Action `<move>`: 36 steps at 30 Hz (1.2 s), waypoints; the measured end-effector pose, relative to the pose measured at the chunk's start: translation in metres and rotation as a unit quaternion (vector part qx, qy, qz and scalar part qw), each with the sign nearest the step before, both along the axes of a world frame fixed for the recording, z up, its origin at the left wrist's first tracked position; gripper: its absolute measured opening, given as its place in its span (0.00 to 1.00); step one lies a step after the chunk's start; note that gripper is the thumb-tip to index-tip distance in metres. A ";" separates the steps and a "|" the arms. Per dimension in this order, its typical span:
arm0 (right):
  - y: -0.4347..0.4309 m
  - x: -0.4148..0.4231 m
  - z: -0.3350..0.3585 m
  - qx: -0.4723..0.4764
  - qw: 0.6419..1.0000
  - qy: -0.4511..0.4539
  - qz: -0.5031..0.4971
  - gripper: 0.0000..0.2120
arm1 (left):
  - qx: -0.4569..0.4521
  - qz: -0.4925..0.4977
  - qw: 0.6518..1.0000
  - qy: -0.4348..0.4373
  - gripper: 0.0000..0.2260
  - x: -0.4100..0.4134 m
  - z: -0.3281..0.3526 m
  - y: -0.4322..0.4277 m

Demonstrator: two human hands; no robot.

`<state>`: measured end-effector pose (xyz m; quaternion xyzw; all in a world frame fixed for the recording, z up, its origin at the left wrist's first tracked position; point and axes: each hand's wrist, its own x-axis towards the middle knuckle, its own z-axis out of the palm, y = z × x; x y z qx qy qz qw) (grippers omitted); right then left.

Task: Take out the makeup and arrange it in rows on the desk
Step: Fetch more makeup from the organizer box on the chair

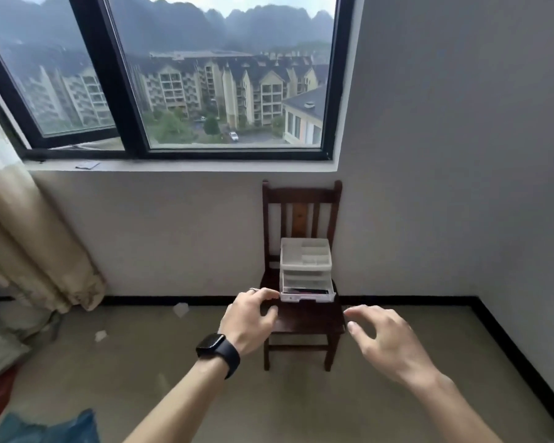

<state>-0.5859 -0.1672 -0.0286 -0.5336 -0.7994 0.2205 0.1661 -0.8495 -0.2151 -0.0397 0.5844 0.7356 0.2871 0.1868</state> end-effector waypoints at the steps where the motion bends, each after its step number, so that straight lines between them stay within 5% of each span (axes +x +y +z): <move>1: 0.021 -0.006 -0.013 -0.012 1.000 -0.007 -0.002 0.11 | -0.017 -0.005 1.000 -0.005 0.14 -0.005 -0.016 0.023; 20: 0.301 -0.078 -0.213 -0.263 0.961 0.033 -0.076 0.09 | -0.291 0.002 0.955 -0.064 0.15 -0.036 -0.209 0.300; 31: 0.431 -0.126 -0.336 -0.227 0.965 -0.117 0.059 0.15 | -0.308 -0.149 0.920 0.190 0.30 -0.045 -0.328 0.375; 36: 0.462 -0.153 -0.383 -0.201 0.944 -0.221 0.138 0.19 | -0.203 -0.217 0.911 0.286 0.20 -0.065 -0.374 0.389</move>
